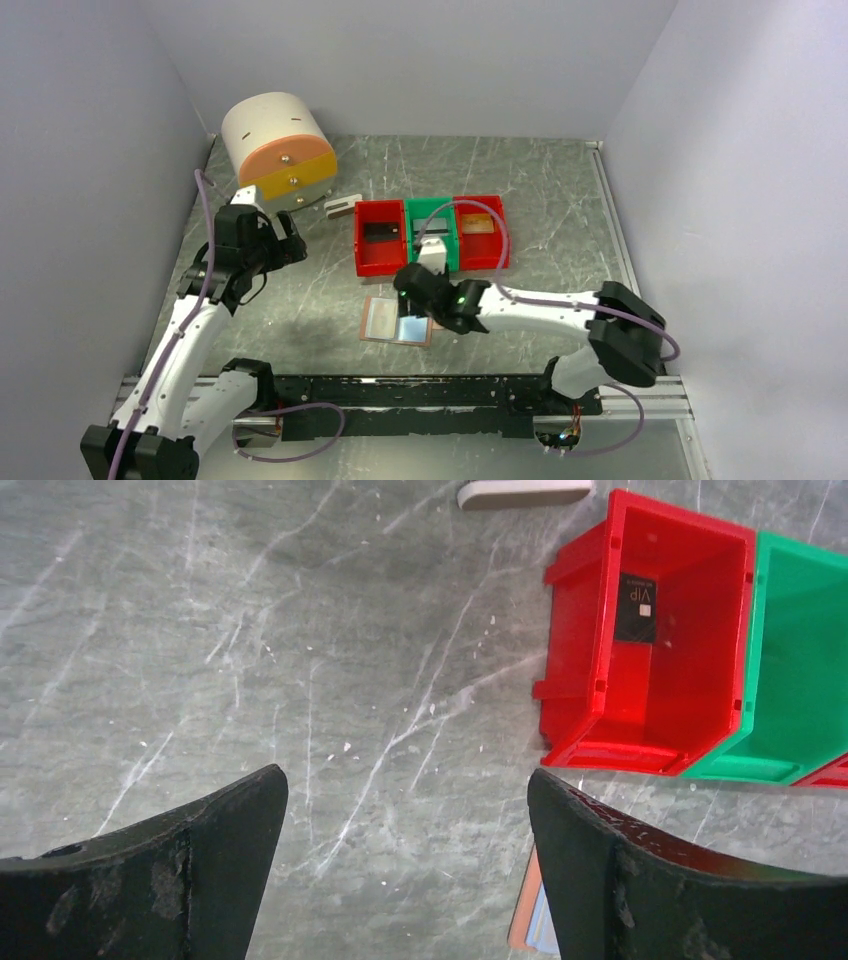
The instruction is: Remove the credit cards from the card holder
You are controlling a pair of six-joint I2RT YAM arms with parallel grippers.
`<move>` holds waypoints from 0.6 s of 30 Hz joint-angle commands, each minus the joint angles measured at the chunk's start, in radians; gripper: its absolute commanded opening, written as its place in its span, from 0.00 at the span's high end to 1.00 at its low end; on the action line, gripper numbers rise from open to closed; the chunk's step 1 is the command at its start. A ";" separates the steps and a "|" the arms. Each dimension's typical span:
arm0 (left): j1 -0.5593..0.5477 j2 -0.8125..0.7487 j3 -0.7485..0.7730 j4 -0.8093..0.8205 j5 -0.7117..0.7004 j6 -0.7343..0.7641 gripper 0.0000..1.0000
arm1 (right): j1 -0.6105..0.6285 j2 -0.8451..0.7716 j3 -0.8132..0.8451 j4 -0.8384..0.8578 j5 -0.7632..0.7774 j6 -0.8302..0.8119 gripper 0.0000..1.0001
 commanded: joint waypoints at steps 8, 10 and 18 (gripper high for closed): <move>0.005 -0.098 -0.003 -0.004 -0.116 -0.029 0.02 | 0.163 0.252 0.172 -0.051 0.098 0.153 0.30; 0.005 -0.100 -0.003 -0.004 -0.115 -0.028 0.02 | 0.169 0.279 0.204 -0.053 0.084 0.144 0.30; 0.005 -0.092 -0.003 -0.004 -0.112 -0.028 0.02 | 0.180 0.374 0.270 -0.093 0.070 0.127 0.30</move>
